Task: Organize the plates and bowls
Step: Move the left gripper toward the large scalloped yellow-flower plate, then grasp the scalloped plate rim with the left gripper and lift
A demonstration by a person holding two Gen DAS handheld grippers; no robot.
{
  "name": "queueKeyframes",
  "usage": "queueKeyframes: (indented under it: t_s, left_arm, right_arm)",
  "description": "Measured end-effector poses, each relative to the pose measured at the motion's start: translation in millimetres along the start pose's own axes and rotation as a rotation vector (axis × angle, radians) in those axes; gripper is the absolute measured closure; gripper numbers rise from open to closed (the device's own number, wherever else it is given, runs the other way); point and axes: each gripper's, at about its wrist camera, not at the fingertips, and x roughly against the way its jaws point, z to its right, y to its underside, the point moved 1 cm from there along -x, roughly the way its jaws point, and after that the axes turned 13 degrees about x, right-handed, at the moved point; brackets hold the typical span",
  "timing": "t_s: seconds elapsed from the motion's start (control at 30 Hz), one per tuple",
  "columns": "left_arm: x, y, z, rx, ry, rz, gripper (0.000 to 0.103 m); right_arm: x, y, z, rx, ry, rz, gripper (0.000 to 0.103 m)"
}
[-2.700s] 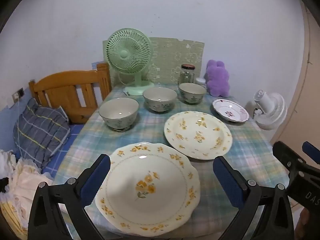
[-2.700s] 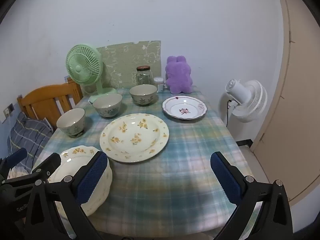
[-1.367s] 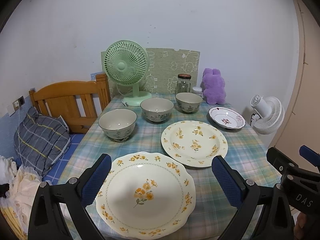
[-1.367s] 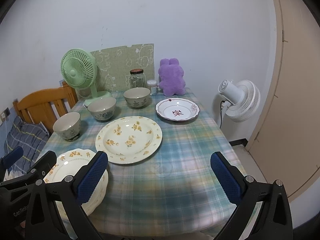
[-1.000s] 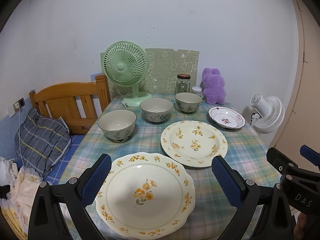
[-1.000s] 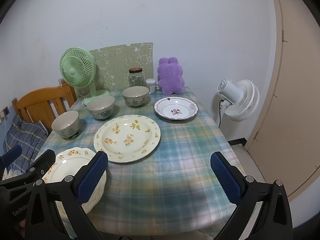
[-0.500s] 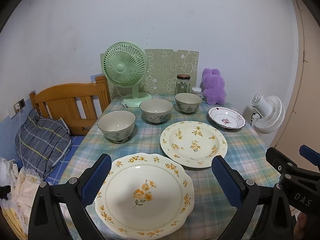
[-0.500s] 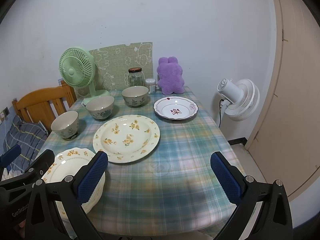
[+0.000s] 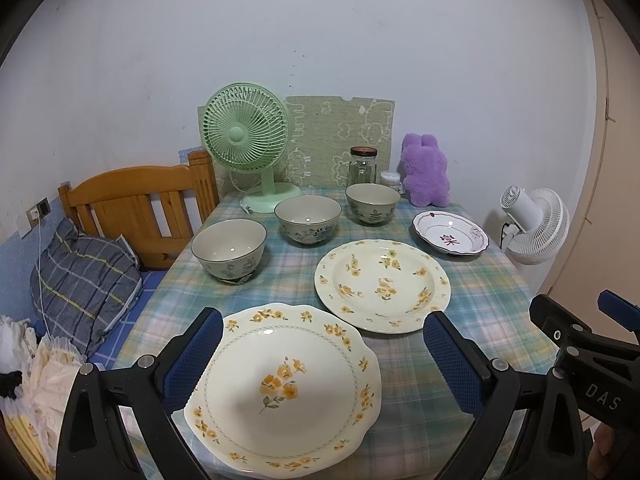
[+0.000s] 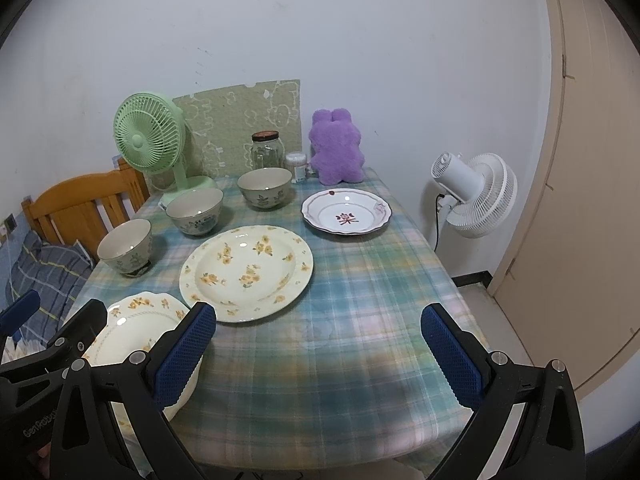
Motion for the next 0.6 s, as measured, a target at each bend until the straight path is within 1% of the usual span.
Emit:
queueKeyframes:
  t_s: [0.17,0.37,0.6]
  left_arm:
    - [-0.6,1.7,1.9,0.006,-0.013,-0.002,0.002]
    - [-4.8,1.1,0.5,0.008,-0.031,-0.016,0.004]
    - [-16.1,-7.8,-17.0,0.028,-0.071,-0.043,0.004]
  right_arm:
    - [-0.9,1.0,2.1,0.001,-0.012,0.003,0.000]
    - [-2.5,-2.0,-2.1,0.013,-0.028,0.007,0.004]
    - [-11.7,-10.2,-18.6,0.020,-0.063,-0.013,0.004]
